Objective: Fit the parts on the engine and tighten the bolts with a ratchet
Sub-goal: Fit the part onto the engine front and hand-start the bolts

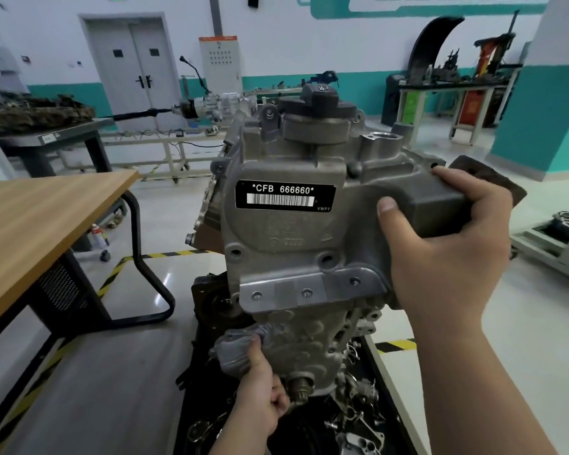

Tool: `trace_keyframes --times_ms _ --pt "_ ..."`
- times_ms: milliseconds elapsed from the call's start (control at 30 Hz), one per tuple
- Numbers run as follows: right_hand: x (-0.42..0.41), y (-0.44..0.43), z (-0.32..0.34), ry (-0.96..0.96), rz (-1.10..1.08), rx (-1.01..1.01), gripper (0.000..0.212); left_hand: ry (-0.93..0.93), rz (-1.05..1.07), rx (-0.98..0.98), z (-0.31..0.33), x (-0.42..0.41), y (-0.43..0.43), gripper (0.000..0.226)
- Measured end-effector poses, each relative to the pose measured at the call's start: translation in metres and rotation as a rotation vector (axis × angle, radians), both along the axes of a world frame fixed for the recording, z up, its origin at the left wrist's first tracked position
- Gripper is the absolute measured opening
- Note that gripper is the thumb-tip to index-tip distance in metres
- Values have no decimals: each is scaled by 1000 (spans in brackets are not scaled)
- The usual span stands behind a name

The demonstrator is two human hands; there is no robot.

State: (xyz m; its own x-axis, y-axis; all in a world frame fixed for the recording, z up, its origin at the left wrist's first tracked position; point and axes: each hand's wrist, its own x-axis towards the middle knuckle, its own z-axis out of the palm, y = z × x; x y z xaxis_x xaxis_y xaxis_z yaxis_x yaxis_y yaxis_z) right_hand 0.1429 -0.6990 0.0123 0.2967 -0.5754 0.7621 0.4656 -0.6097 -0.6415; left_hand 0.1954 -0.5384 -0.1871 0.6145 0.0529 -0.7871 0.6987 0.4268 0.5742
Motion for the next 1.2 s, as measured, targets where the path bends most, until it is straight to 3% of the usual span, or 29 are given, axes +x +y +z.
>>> trace_keyframes --times_ms 133,367,500,567,633,667,700,733,800,900,967,1033,1100,1200 --pt "1 -2 -1 -2 -2 30 55 4 -9 -8 0 0 1 72" --pt "-4 -14 -9 128 175 24 57 -22 -29 -24 5 -1 2 67" --pt "-15 -38 -23 111 313 -35 40 -20 -39 8 8 -3 1 72" --pt "-14 -54 -44 -8 177 212 22 -29 -15 10 8 -4 -1 69" --pt "-6 -72 -75 -56 -5 707 6 -33 2 38 7 -3 -4 68" --pt "1 -80 -95 26 17 977 8 -36 9 60 8 -3 -7 68" --pt "6 -84 -113 261 59 1095 11 -38 17 80 9 -2 -10 66" --pt "12 -80 -136 609 117 1032 13 -40 25 98 10 -2 -13 64" --pt "18 -66 -187 1133 122 864 22 -39 37 121 12 -2 -16 62" --pt "23 -37 -246 1338 259 900 34 -36 39 139 11 -2 -14 64" --pt "30 -12 -254 1334 354 1158 37 -37 58 141 9 -2 -15 66" --pt "27 13 -242 1159 598 1551 42 -51 66 139 10 -4 -19 66" --pt "26 33 -226 1072 834 1735 60 -65 49 145 12 -5 -22 67" --pt "40 45 -214 863 928 1896 63 -71 18 148 10 -6 -18 71"
